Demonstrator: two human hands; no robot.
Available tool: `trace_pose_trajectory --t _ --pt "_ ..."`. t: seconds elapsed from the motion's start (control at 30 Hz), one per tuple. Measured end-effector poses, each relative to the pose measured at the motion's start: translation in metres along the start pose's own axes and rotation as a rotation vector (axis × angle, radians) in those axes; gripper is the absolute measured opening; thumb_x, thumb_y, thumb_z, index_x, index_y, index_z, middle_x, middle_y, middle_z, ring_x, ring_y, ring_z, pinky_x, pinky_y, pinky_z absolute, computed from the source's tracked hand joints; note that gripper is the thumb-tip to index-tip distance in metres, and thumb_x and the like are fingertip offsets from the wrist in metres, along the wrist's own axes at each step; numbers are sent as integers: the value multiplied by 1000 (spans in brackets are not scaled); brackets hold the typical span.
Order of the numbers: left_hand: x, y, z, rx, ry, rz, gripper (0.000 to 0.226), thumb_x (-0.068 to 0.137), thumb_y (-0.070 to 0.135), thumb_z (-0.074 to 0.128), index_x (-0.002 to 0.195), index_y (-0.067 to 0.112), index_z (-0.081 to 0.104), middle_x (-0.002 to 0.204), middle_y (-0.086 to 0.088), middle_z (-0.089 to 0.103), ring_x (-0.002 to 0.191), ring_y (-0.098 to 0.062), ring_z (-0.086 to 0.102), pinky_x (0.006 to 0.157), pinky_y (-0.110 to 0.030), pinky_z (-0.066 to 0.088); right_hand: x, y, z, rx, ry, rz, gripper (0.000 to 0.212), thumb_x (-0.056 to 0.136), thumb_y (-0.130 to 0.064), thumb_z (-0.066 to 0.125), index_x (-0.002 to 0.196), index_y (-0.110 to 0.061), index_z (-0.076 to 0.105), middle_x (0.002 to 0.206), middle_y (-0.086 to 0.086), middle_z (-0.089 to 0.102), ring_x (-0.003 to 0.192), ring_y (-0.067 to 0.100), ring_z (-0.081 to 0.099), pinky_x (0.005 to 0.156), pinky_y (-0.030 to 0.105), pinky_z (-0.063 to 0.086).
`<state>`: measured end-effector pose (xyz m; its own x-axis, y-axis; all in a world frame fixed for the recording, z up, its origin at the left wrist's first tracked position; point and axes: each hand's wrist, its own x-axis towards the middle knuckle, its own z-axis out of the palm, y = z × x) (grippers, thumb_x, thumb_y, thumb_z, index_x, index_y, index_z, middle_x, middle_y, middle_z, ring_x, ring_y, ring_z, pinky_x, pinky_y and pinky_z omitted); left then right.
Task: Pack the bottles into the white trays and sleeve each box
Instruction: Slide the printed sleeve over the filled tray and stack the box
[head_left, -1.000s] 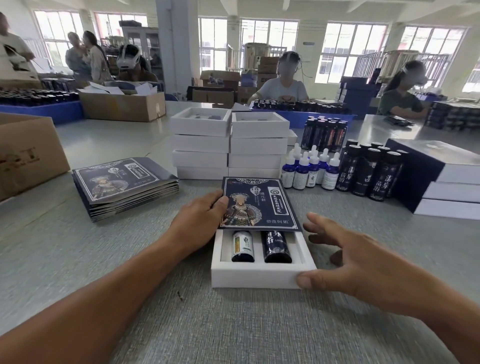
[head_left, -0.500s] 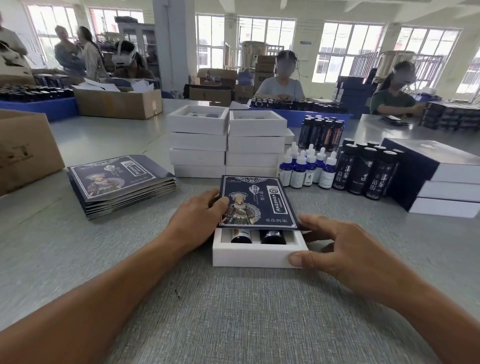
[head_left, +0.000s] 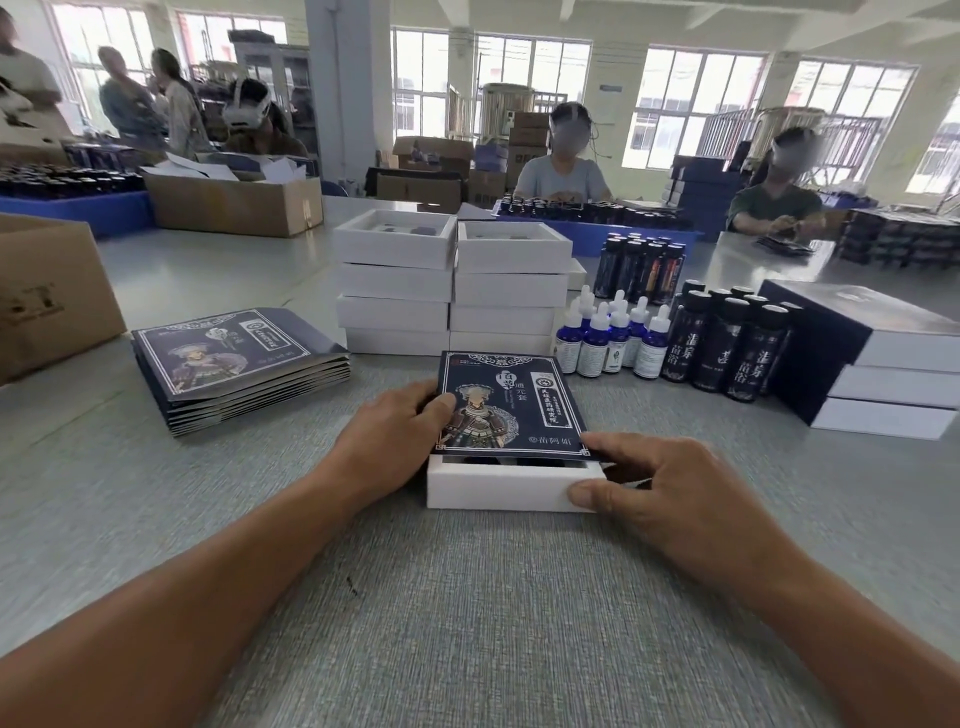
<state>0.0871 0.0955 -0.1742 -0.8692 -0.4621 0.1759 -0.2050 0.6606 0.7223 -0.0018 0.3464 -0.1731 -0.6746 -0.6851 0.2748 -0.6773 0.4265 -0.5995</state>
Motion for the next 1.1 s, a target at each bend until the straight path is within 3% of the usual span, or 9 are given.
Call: trace_pose_trajectory --t 0.2,0.37,0.47,0.63,0.8,0.9,0.97,1.03,1.1 --pt "0 -1 0 -8 1 2 32 103 41 42 125 29 62 114 7 69 104 -17 61 98 -43 47 2 2 9 -1 126 -11 52 74 -49 77 123 -33 69 97 -29 66 91 -22 57 76 -6 36" --pt "1 -6 1 -35 9 14 36 103 42 42 137 36 53 126 8 65 113 -18 59 102 -43 45 4 5 5 43 45 3 62 70 -56 75 129 -44 61 110 -26 68 97 -18 59 78 1 42" --pt "3 -9 2 -27 -3 -1 41 102 44 41 142 37 49 136 7 60 122 -19 54 107 -43 41 6 6 3 8 29 -6 66 65 -62 69 129 -50 57 111 -28 65 94 -22 56 73 -3 39" --pt "4 -10 1 -4 -6 -6 44 101 48 40 144 39 47 142 8 55 127 -18 51 109 -43 39 6 6 9 18 123 -28 53 73 -44 79 124 -39 64 103 -36 55 91 -32 50 76 -10 31" --pt "5 -11 1 7 -16 6 44 101 49 40 144 38 47 140 8 57 125 -18 52 109 -43 40 6 7 14 24 188 -36 47 74 -37 82 119 -35 68 106 -29 60 93 -27 55 80 -7 34" --pt "5 -9 -4 3 -71 63 42 101 52 42 140 38 52 132 15 60 122 -13 54 107 -35 41 6 8 14 46 204 -34 44 74 -34 83 116 -35 70 102 -33 61 92 -24 58 79 -7 35" --pt "3 -9 -15 -26 -190 110 41 94 64 45 130 47 56 116 26 62 111 -3 58 93 -18 43 5 9 13 60 211 -28 41 73 -34 83 112 -38 71 95 -39 59 89 -22 60 77 -6 36" --pt "-1 -9 -28 31 -348 148 64 78 83 45 135 54 47 108 32 59 101 9 56 77 -9 42 5 11 12 75 208 -18 39 73 -33 84 109 -40 72 84 -44 59 87 -21 61 75 -6 37" --pt "-3 -11 -35 141 -460 177 96 64 89 55 148 51 28 110 35 51 97 18 53 75 -8 38 5 13 11 78 196 -13 39 74 -31 84 110 -40 72 77 -50 56 87 -22 60 74 -6 36"
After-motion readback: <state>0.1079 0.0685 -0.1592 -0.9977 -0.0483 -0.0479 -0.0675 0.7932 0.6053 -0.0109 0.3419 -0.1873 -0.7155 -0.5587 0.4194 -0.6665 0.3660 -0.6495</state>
